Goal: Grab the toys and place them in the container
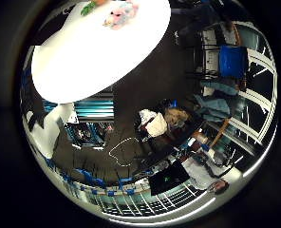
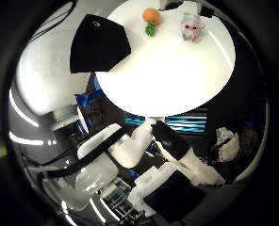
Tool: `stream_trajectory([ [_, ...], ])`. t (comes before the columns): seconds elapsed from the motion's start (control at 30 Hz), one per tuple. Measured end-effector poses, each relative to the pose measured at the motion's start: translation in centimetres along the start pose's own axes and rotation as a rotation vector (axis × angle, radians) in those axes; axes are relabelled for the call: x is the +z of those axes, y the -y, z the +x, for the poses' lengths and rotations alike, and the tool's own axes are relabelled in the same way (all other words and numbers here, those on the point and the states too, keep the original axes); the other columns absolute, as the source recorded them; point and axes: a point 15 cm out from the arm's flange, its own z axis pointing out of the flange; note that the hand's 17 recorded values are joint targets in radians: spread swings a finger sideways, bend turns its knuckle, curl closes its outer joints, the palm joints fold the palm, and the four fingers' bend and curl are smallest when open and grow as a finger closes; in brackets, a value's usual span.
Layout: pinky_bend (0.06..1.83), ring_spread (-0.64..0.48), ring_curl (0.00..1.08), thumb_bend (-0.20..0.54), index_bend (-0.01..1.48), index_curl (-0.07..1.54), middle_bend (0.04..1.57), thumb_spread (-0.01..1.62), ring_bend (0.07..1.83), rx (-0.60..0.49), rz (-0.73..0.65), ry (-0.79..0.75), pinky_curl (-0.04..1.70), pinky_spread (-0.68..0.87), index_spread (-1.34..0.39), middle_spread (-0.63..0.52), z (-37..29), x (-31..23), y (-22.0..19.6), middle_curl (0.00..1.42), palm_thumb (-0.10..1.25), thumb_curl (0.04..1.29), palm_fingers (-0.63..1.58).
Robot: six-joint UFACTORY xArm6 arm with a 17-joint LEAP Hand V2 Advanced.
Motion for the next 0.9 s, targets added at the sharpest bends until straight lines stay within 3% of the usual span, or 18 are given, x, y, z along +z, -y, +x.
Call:
stream_trajectory([
  [0.33,0.54,0.07,0.25,-0.019,0.16,0.27,0.26,1.16,0.54,-0.013,0.055,-0.047,0.29,0.35,-0.39,-0.07,0.9,-0.8,2.1,0.36,0.60,0.28,0.21],
  [0.9,0.50,0.11,0.21,-0.019,0.17,0.29,0.25,1.16,0.47,0.006,0.380,-0.051,0.25,0.37,-0.40,-0.07,-0.4,-6.2,17.3,0.34,0.60,0.29,0.23],
])
